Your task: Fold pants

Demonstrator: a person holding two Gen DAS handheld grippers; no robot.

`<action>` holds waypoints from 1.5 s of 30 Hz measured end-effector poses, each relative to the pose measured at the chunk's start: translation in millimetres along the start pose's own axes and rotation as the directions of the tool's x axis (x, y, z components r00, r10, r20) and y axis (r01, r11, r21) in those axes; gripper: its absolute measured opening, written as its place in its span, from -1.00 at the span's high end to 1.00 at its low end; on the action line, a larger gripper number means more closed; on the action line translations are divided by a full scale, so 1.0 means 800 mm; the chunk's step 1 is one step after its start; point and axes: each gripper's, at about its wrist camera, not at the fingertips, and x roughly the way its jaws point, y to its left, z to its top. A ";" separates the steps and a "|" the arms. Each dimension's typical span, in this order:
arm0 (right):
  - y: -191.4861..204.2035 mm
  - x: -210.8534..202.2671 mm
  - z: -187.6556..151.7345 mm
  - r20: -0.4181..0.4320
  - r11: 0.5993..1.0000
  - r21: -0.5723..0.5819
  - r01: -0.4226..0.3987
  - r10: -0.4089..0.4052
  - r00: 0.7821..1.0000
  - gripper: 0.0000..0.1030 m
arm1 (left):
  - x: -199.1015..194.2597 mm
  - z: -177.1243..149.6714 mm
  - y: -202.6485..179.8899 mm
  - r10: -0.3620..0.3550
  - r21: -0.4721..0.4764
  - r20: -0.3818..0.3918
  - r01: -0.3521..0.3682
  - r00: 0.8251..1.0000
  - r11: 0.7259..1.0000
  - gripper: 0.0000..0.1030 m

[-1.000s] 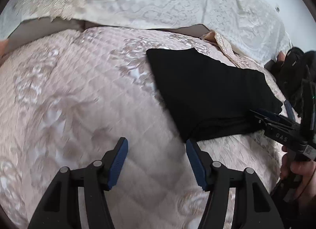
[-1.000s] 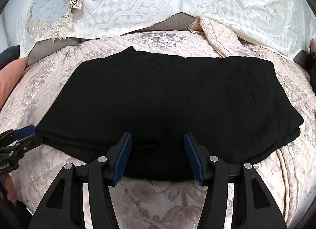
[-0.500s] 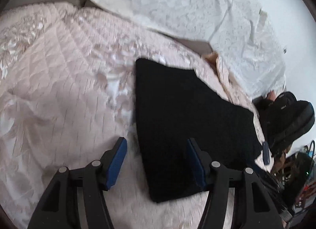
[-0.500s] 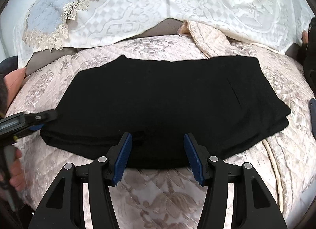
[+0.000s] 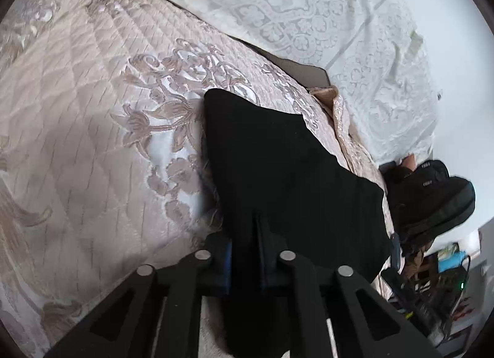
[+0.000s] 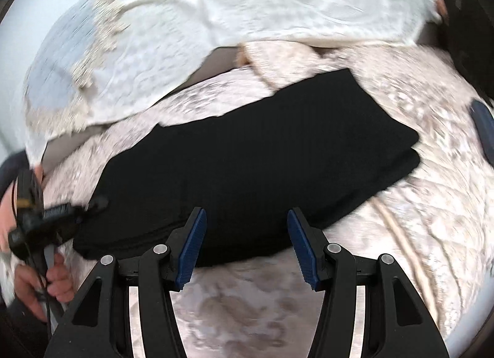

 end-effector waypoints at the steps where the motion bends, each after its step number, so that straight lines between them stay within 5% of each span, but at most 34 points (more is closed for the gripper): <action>1: -0.008 -0.002 0.001 0.003 1.000 0.025 -0.001 0.001 1.000 -0.07 | -0.002 0.000 -0.004 0.009 0.030 0.001 -0.009 1.000 1.000 0.80; 9: -0.049 -0.015 0.003 0.016 0.990 0.141 -0.012 0.010 1.000 -0.07 | -0.036 -0.006 -0.041 0.110 0.183 0.065 -0.121 0.992 0.976 0.48; 11: -0.050 -0.015 0.003 0.013 0.984 0.156 -0.081 0.079 0.997 -0.07 | -0.042 -0.015 -0.058 0.110 0.241 0.084 -0.127 0.990 0.962 0.28; 19: 0.034 0.030 0.004 -0.106 0.948 0.047 -0.315 0.318 0.942 0.02 | -0.069 -0.032 -0.072 0.120 0.285 0.134 -0.154 0.984 0.946 0.26; 23: 0.057 0.072 -0.004 -0.219 0.948 0.046 -0.314 0.316 0.923 0.20 | -0.088 -0.037 -0.084 0.118 0.342 0.174 -0.172 0.978 0.924 0.21; 29: 0.062 0.083 -0.001 -0.249 0.944 0.100 -0.313 0.329 0.911 0.25 | -0.063 -0.046 -0.088 0.108 0.381 0.106 -0.141 0.988 0.914 0.21; 32: 0.060 0.087 0.004 -0.253 0.953 0.108 -0.285 0.303 0.919 0.64 | -0.051 -0.050 -0.085 0.113 0.372 0.084 -0.136 0.990 0.918 0.21; 33: 0.058 0.089 0.005 -0.248 0.951 0.118 -0.286 0.307 0.919 0.91 | -0.049 -0.051 -0.085 0.114 0.373 0.081 -0.136 0.990 0.918 0.21; 45: 0.040 0.066 -0.020 -0.162 0.932 0.182 -0.313 0.343 0.925 0.90 | -0.037 -0.062 -0.093 0.120 0.426 0.040 -0.126 0.992 0.896 0.21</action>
